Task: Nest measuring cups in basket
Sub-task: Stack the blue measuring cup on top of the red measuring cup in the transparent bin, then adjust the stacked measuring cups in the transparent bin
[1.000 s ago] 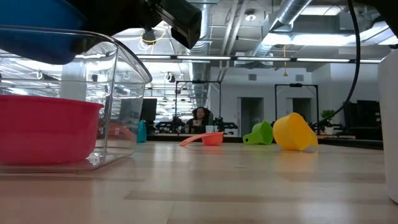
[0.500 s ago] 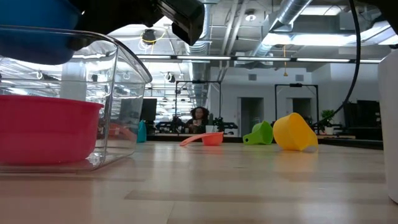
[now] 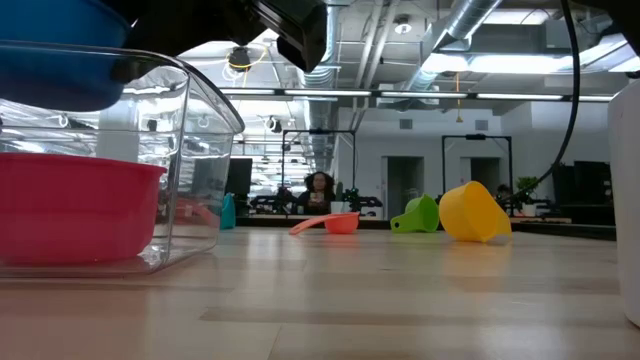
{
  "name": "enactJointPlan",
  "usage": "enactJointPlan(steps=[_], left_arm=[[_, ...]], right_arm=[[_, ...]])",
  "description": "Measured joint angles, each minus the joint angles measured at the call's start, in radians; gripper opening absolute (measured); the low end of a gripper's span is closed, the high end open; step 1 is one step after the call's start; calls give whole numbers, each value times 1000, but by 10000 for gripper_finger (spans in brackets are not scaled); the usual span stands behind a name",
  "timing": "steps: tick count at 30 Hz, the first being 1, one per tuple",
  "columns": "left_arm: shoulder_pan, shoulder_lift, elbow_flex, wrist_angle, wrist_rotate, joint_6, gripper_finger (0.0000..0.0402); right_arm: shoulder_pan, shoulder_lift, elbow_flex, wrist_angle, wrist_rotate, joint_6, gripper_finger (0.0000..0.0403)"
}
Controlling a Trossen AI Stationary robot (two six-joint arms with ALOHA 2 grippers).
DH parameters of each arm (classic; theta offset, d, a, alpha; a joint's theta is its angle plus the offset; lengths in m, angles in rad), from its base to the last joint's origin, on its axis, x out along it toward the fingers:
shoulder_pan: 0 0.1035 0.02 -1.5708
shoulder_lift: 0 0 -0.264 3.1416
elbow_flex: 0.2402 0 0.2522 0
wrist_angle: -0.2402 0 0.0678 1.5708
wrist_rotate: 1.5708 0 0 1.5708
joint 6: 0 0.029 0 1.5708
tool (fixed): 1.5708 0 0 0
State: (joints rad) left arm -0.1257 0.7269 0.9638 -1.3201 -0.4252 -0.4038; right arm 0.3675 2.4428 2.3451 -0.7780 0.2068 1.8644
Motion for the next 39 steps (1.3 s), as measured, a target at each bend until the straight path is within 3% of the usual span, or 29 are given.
enactJointPlan(steps=[10, 22, 39], left_arm=[[0, 0, 0, 0, 0, 0, 0], [0, 0, 0, 0, 0, 0, 0], [0, 0, 0, 0, 0, 1, 0]], right_arm=[[0, -1, 0, 0, -1, 125, 126], [6, -1, 0, 40, -38, -11, 113], [12, -2, 0, -14, -24, 100, 113]])
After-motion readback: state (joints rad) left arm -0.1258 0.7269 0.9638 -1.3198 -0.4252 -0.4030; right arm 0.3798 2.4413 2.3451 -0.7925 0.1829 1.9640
